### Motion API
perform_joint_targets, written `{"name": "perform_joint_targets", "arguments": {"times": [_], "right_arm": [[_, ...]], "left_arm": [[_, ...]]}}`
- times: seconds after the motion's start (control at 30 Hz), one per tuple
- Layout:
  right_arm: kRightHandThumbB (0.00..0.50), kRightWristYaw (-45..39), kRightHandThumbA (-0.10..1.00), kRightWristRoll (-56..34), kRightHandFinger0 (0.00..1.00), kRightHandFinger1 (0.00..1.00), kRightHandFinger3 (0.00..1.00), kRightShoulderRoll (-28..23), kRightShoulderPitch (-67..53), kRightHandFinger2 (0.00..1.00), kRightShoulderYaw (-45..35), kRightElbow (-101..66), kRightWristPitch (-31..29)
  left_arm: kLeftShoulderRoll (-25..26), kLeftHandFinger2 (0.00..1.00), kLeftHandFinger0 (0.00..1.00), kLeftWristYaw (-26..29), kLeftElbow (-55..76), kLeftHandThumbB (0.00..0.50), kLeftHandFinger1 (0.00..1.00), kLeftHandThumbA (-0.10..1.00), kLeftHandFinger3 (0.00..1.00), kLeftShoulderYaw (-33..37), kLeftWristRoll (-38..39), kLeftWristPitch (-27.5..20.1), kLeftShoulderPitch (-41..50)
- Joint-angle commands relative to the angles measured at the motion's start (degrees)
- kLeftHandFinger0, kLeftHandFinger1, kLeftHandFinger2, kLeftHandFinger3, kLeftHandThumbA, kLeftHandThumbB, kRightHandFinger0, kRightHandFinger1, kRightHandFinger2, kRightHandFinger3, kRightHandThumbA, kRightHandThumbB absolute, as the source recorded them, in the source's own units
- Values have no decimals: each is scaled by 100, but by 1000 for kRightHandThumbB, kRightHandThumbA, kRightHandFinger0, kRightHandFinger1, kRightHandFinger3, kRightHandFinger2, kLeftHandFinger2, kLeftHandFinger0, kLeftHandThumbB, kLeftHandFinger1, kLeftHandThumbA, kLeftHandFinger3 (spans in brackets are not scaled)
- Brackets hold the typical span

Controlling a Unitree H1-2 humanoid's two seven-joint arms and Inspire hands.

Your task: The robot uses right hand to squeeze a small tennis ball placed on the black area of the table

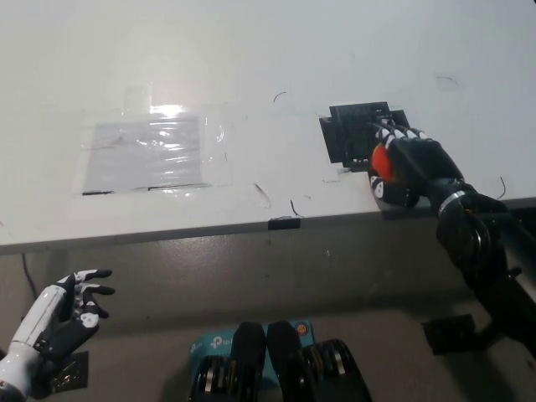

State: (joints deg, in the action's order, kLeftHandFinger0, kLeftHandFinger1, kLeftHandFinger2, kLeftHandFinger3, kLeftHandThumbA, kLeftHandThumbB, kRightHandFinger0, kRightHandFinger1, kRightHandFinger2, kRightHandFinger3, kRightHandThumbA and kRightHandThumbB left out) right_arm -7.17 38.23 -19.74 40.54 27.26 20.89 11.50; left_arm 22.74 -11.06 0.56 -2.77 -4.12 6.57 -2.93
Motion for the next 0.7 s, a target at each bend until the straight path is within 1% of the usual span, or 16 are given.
{"name": "perform_joint_targets", "arguments": {"times": [0.0,0.03,0.07,0.2,0.23,0.3,0.37,0.4,0.47,0.53,0.57,0.6,0.63,0.67], "right_arm": [[500,-286,439,57,1000,1000,1000,-135,154,1000,-206,-603,203],[500,-328,442,61,1000,1000,1000,-143,170,1000,-217,-650,223],[500,-315,449,69,1000,1000,1000,-163,167,1000,-244,-707,201],[500,-413,461,-7,1000,1000,1000,-208,133,1000,-390,-994,223],[500,-370,483,-1,1000,1000,1000,-255,55,1000,-514,-1301,271],[500,-397,488,3,1000,1000,1000,-254,33,1000,-590,-1400,277],[500,-478,479,-129,1000,1000,1000,-307,-14,1000,-786,-1729,303],[500,-642,482,-206,1000,1000,1000,-403,-57,1000,-935,-2106,433],[449,-783,438,-369,1000,1000,1000,-543,-176,1000,-1166,-2559,462],[377,-852,289,-495,1000,1000,1000,-643,-327,1000,-1381,-2927,446],[331,-848,252,-679,1000,1000,1000,-664,-465,1000,-1587,-3137,455],[291,-648,193,-858,865,1000,1000,-625,-706,1000,-1877,-3340,379],[275,-347,165,-1008,720,1000,1000,-529,-947,1000,-2146,-3457,220],[248,-87,153,-1058,584,932,1000,-427,-1144,1000,-2347,-3442,-9]], "left_arm": [[102,642,371,-12,97,23,490,23,757,-53,23,-141,15],[111,641,368,0,73,23,488,23,758,-46,-3,-193,15],[110,641,370,17,107,25,489,25,761,-39,-44,-108,19],[98,634,369,4,121,22,479,2,769,-67,10,-97,67],[106,628,374,-4,105,32,481,16,761,-60,2,-127,113],[109,625,380,-3,133,30,484,31,755,-54,-15,-68,114],[118,624,387,-19,111,28,492,23,745,-52,-1,-53,100],[123,624,388,-16,79,32,494,25,737,-46,-12,-87,93],[108,620,371,-6,65,32,484,11,729,-54,5,-155,94],[114,631,364,6,100,27,486,13,737,-63,-14,-116,147],[118,638,371,5,108,25,494,8,743,-58,-28,-105,147],[116,638,372,5,110,29,495,8,743,-54,-30,-75,122],[118,637,371,-2,130,29,495,9,741,-53,-29,-44,119],[117,632,369,7,99,34,489,27,734,-39,-51,-91,96]]}}
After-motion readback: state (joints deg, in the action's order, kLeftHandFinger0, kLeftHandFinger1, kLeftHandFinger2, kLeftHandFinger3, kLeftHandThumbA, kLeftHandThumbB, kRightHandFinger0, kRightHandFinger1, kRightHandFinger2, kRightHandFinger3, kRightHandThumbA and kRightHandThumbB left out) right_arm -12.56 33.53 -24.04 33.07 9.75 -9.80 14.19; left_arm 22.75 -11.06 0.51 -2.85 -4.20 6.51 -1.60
